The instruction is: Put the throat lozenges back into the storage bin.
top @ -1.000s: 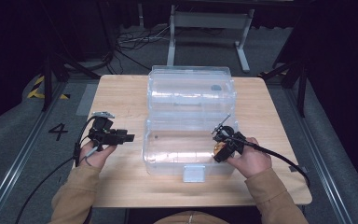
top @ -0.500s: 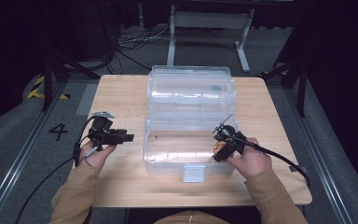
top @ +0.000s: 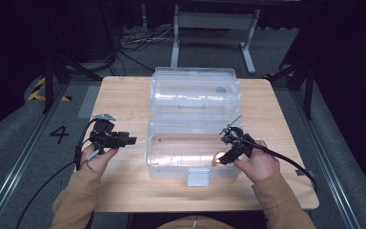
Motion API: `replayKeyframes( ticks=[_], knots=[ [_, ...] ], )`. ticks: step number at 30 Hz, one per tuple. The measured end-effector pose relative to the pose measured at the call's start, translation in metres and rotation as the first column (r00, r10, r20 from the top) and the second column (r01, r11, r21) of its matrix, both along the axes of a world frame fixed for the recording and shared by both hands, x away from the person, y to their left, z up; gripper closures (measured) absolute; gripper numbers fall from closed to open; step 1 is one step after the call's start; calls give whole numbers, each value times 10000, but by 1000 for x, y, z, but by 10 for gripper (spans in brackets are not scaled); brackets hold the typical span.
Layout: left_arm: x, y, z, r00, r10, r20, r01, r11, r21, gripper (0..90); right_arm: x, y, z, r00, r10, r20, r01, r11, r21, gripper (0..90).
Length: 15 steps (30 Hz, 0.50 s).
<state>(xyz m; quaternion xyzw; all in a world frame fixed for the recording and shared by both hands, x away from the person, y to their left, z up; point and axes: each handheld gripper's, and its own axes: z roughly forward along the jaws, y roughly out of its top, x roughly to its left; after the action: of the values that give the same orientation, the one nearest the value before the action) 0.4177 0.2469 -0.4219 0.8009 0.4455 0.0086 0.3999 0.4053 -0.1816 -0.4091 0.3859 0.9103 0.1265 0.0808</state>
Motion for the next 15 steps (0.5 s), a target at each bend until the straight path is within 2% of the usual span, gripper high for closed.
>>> replayKeyframes(
  ticks=[5, 9, 11, 12, 13, 15],
  knots=[
    [0, 1, 0, 10000, 13, 16, -13, 10000, -17, 500, -1, -5, 6, 9999, -24, 113, 20, 9993, 374, 253],
    [-1, 2, 1, 10000, 6, 51, -6, 10000, -23, 500, -2, -12, 12, 9997, -49, 246, 26, 9956, 938, 253],
    [-1, 1, 1, 10000, -31, 86, 31, 10000, -13, 500, -2, -17, 17, 9996, -50, 269, 13, 9909, 1343, 259],
    [-1, 1, 1, 10000, -31, 86, 31, 10000, -13, 500, -2, -17, 17, 9996, -50, 269, 13, 9909, 1343, 259],
    [-1, 1, 1, 10000, -18, 95, 18, 10000, -11, 501, -3, -23, 22, 9994, -46, 354, -18, 9837, 1799, 268],
    [-1, 1, 2, 9999, -30, 142, 31, 10000, -20, 500, -4, -25, 26, 9991, -56, 429, -29, 9804, 1970, 277]
  ],
)
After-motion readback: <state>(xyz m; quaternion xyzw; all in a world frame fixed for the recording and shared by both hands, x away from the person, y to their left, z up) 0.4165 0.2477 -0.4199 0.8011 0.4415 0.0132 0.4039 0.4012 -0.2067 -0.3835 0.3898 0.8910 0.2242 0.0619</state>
